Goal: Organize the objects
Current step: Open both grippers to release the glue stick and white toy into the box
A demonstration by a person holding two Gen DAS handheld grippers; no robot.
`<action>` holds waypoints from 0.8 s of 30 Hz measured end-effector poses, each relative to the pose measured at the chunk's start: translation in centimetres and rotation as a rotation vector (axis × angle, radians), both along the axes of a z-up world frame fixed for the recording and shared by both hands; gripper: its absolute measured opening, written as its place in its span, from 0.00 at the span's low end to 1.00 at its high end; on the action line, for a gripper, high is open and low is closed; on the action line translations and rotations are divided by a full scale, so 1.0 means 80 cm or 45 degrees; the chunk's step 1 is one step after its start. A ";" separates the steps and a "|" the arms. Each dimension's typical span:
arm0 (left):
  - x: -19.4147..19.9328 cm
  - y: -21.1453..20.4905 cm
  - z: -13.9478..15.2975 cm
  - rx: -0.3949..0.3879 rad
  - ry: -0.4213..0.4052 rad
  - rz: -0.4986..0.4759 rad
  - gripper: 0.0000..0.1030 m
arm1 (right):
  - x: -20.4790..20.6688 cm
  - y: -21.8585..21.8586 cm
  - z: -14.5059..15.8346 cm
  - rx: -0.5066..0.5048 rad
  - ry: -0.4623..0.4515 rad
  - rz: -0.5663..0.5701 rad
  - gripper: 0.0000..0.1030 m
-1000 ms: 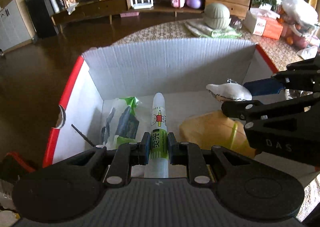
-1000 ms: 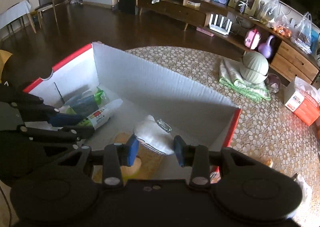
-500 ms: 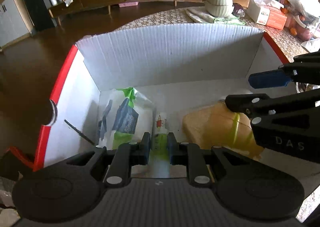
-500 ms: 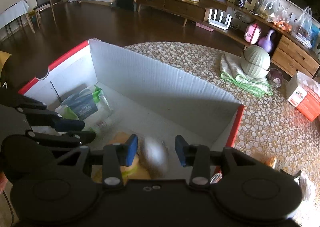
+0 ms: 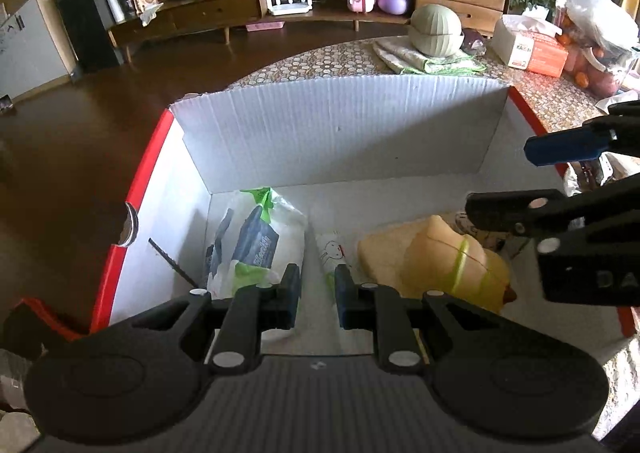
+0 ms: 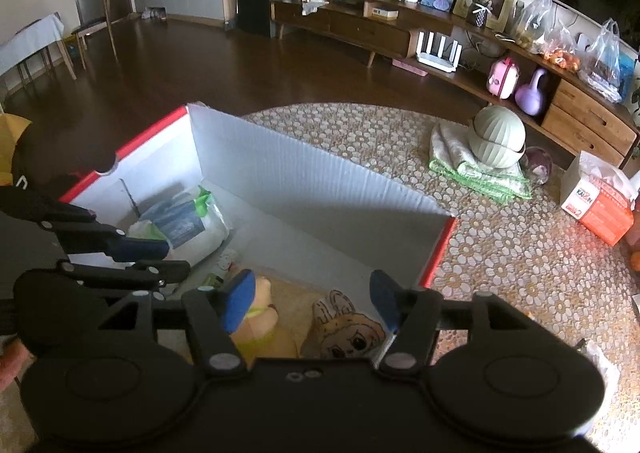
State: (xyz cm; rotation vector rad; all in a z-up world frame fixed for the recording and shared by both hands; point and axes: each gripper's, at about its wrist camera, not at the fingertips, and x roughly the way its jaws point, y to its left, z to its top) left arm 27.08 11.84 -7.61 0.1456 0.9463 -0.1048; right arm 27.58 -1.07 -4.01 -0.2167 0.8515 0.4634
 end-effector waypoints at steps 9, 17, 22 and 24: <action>-0.024 -0.010 0.024 -0.033 -0.045 -0.003 0.17 | -0.035 -0.026 0.030 0.090 -0.040 0.047 0.65; -0.048 -0.021 0.041 -0.059 -0.078 0.013 0.17 | -0.072 -0.052 0.049 0.130 -0.078 0.077 0.70; -0.066 -0.031 0.052 -0.064 -0.100 0.005 0.21 | -0.097 -0.073 0.056 0.147 -0.098 0.076 0.72; -0.073 -0.036 0.056 -0.070 -0.112 0.002 0.28 | -0.107 -0.084 0.059 0.164 -0.098 0.071 0.72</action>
